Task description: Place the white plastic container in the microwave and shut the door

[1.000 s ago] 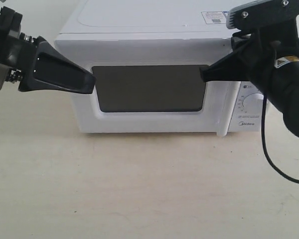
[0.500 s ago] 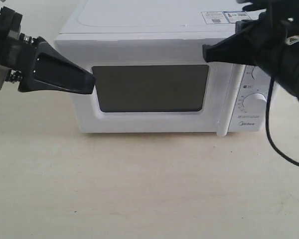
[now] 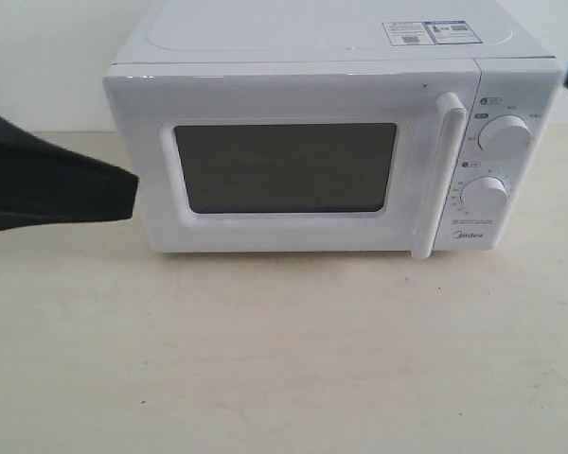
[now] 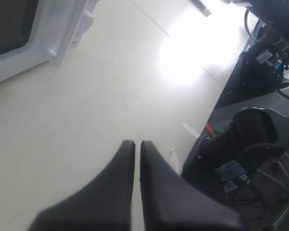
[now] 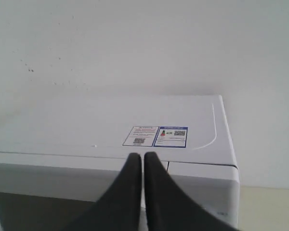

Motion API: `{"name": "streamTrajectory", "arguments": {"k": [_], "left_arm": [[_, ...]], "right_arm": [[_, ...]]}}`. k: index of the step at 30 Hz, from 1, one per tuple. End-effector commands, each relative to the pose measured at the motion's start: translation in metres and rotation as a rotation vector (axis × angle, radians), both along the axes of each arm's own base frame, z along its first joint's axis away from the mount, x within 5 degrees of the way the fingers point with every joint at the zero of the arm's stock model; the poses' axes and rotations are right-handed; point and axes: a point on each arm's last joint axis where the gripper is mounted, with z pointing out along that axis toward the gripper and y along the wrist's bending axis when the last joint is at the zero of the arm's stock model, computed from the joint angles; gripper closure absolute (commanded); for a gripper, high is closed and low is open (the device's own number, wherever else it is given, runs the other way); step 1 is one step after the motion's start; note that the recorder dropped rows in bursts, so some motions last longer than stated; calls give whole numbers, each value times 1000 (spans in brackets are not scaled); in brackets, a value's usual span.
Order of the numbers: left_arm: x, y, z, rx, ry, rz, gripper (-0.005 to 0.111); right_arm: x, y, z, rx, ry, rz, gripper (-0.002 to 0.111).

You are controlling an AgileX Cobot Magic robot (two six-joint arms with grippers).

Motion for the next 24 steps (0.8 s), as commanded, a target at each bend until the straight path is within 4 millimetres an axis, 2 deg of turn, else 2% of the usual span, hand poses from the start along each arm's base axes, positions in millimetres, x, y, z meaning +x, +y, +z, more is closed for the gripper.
{"name": "streamTrajectory", "arguments": {"k": [1,4,8,20,24], "left_arm": [[-35,10,-1,-128,-43,54,102],[-58,19,-10,-189,-95,112,102],[-72,25,-23,-196,-116,127,102],[-76,25,-25,-195,-117,113,102],[-78,31,-24,-113,-264,131,102]], "right_arm": [[-42,-19,-9,81,-49,82,108],[-75,-27,-14,113,-108,212,108],[-97,-27,-14,115,-144,330,108],[-100,-28,-14,122,-154,341,108],[-100,-28,-14,121,-153,343,108]]}}
